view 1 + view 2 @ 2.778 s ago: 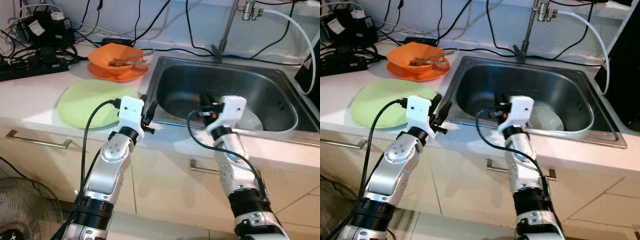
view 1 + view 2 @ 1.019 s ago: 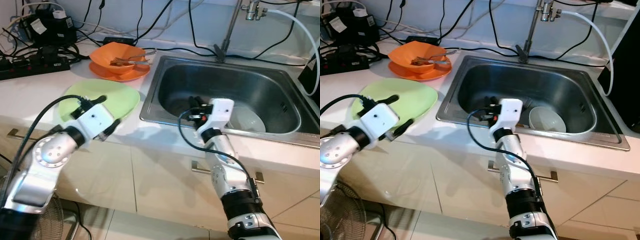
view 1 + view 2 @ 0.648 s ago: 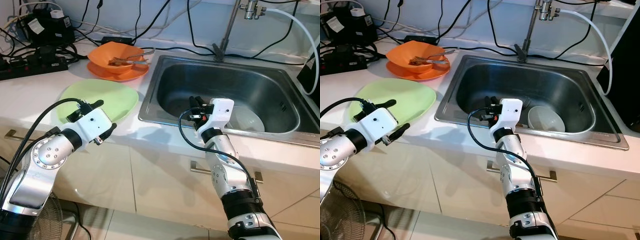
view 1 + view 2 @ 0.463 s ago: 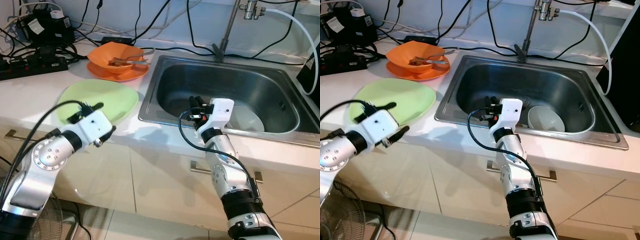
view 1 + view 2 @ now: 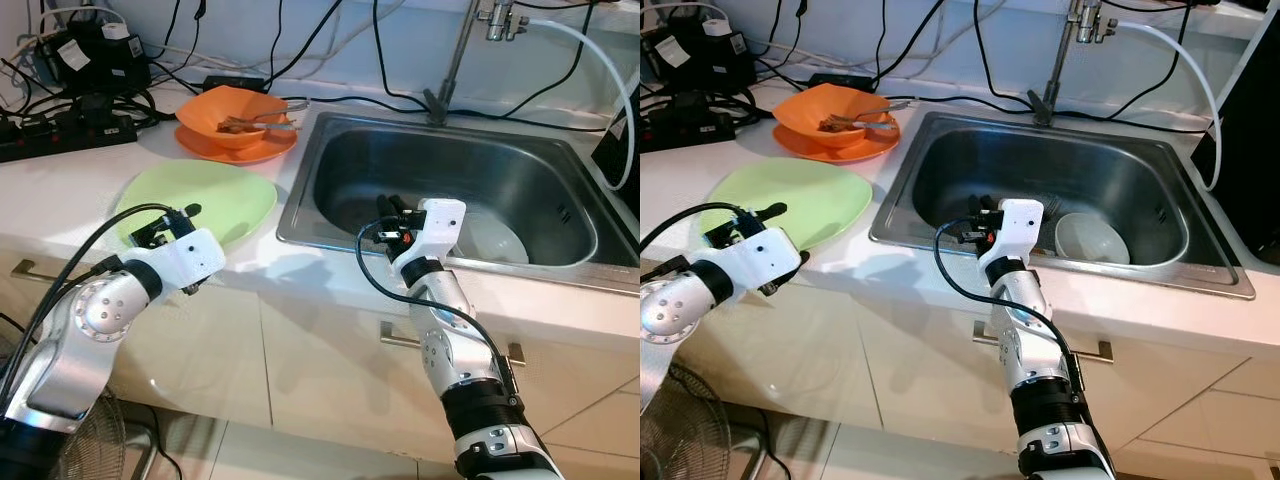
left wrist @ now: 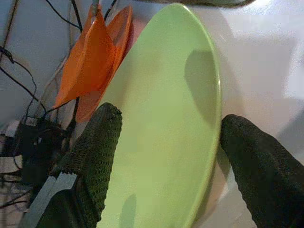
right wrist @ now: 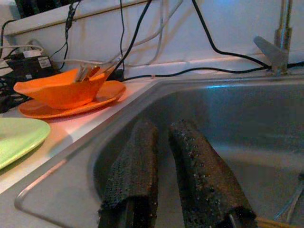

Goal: Kitchen organization

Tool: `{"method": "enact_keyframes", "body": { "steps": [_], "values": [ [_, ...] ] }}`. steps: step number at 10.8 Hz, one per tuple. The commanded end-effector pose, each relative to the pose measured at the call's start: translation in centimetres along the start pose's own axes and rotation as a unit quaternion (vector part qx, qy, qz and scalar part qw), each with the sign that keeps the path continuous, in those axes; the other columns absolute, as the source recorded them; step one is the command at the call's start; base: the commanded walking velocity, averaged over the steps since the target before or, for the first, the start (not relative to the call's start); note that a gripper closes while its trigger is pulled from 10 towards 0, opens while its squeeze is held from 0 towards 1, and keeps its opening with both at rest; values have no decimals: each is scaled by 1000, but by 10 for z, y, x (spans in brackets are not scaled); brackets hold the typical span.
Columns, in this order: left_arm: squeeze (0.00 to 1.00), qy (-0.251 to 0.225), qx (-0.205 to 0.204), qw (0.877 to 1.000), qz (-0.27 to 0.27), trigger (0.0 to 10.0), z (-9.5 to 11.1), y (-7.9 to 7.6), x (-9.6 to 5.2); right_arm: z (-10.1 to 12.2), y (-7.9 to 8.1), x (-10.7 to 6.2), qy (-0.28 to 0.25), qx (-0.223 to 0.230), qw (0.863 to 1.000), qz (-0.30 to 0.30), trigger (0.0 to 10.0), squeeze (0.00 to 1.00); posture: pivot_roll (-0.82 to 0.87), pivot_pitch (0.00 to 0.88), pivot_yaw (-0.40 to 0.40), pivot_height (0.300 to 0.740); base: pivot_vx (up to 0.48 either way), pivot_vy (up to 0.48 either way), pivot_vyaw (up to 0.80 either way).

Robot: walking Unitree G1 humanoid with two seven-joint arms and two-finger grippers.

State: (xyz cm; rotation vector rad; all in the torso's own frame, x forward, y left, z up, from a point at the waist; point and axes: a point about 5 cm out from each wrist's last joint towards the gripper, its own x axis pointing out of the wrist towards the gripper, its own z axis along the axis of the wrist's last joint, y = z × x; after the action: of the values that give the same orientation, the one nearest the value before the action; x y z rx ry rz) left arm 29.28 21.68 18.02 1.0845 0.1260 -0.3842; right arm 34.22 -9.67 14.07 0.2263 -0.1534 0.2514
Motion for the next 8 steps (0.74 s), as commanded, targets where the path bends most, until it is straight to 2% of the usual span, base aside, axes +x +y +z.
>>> {"method": "enact_keyframes", "body": {
  "steps": [1,3,7,8],
  "values": [
    [0,42,11,999,-32,10000,-15,-13,2,4,-2,3,-4,3,1000,-6,10000,0,256,28,-35,740,0,0,0],
    [0,87,45,995,-35,10000,-27,-11,5,3,-3,2,-4,3,1000,-10,10000,0,253,25,-32,740,0,0,0],
    [0,132,56,989,-21,10000,-34,-9,13,4,-3,2,-5,4,1000,-12,10000,0,245,24,-28,740,0,0,0],
    [0,137,57,989,-21,5843,-35,-11,15,4,-4,2,-6,4,1000,-14,10000,0,242,22,-26,740,0,0,0]
  ]
}}
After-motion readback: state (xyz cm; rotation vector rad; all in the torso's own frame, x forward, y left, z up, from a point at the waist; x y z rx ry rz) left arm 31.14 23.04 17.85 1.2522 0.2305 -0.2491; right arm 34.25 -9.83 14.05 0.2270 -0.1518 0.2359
